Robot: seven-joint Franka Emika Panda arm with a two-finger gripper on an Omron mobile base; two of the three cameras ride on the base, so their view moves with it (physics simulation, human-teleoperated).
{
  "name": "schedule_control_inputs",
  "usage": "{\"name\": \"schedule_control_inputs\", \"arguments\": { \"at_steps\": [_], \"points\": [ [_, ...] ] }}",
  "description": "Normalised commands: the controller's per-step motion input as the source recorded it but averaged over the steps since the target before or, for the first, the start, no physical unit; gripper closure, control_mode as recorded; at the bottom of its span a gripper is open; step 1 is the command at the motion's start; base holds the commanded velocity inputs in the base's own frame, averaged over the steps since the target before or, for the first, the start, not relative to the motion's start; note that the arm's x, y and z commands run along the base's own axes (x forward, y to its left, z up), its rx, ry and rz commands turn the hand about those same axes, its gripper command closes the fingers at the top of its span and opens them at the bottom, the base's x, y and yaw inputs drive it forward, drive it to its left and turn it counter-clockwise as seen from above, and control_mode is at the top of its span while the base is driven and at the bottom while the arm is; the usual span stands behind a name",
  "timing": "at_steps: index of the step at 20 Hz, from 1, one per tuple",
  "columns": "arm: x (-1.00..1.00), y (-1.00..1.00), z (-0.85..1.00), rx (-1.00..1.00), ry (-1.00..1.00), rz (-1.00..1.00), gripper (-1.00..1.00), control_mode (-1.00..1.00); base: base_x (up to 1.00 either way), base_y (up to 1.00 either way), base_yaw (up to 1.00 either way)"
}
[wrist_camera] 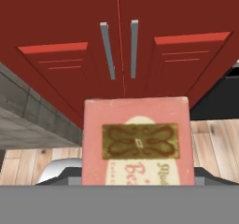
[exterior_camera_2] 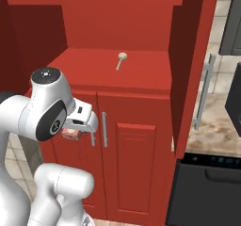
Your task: Pick up the bar soap and dish brush from the sink, and place them back in the cabinet, and close the cabinet doors.
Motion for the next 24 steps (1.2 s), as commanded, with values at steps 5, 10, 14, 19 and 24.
{"name": "schedule_control_inputs", "arguments": {
  "at_steps": [5, 10, 14, 19, 24],
  "points": [
    [0.0, 0.0, 0.0, 0.0, 0.0, 0.0, 1.0, 1.0, 0.29, -0.11, 0.0],
    [0.0, 0.0, 0.0, 0.0, 0.0, 0.0, 1.0, 1.0, 0.28, -0.07, 0.0],
    [0.0, 0.0, 0.0, 0.0, 0.0, 0.0, 1.0, 1.0, 0.32, -0.14, 0.0],
    [0.0, 0.0, 0.0, 0.0, 0.0, 0.0, 1.0, 1.0, 0.22, -0.23, 0.0],
    [0.0, 0.0, 0.0, 0.0, 0.0, 0.0, 1.0, 1.0, 0.13, -0.35, 0.02]
  ]
}}
